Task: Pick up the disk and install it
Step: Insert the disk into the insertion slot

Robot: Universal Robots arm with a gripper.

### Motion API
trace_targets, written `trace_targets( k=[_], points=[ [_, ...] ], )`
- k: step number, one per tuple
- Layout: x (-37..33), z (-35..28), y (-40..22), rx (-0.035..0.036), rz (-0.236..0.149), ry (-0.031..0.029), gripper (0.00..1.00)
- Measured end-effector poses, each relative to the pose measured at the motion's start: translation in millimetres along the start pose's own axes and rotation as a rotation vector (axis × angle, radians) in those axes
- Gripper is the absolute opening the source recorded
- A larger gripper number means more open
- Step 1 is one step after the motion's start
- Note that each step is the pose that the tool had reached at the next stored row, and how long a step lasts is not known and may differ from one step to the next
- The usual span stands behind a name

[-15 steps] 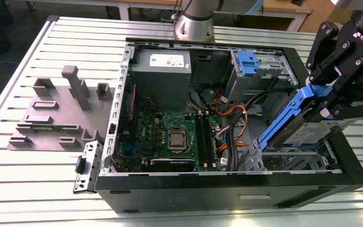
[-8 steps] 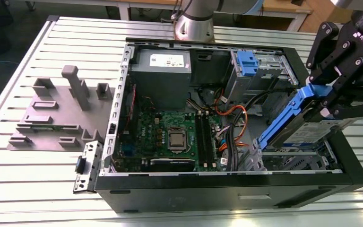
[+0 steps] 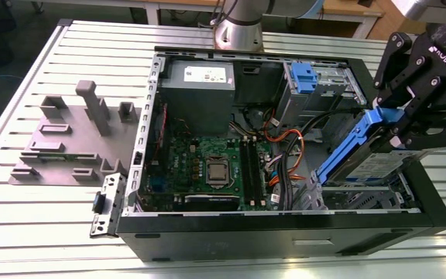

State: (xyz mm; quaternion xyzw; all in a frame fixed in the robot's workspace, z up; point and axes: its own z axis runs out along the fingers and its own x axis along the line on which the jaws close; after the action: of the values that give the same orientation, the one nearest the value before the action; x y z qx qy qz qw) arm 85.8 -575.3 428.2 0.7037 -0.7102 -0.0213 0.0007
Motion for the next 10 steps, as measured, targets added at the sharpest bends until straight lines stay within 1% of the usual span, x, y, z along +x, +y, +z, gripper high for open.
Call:
trace_targets(
  k=[2, 10],
  points=[
    [0.1, 1.8, 0.0, 0.0002, 0.001, -0.0001, 0.36],
    [0.1, 1.7, 0.0, 0.0002, 0.001, 0.0005, 0.36]
  ],
)
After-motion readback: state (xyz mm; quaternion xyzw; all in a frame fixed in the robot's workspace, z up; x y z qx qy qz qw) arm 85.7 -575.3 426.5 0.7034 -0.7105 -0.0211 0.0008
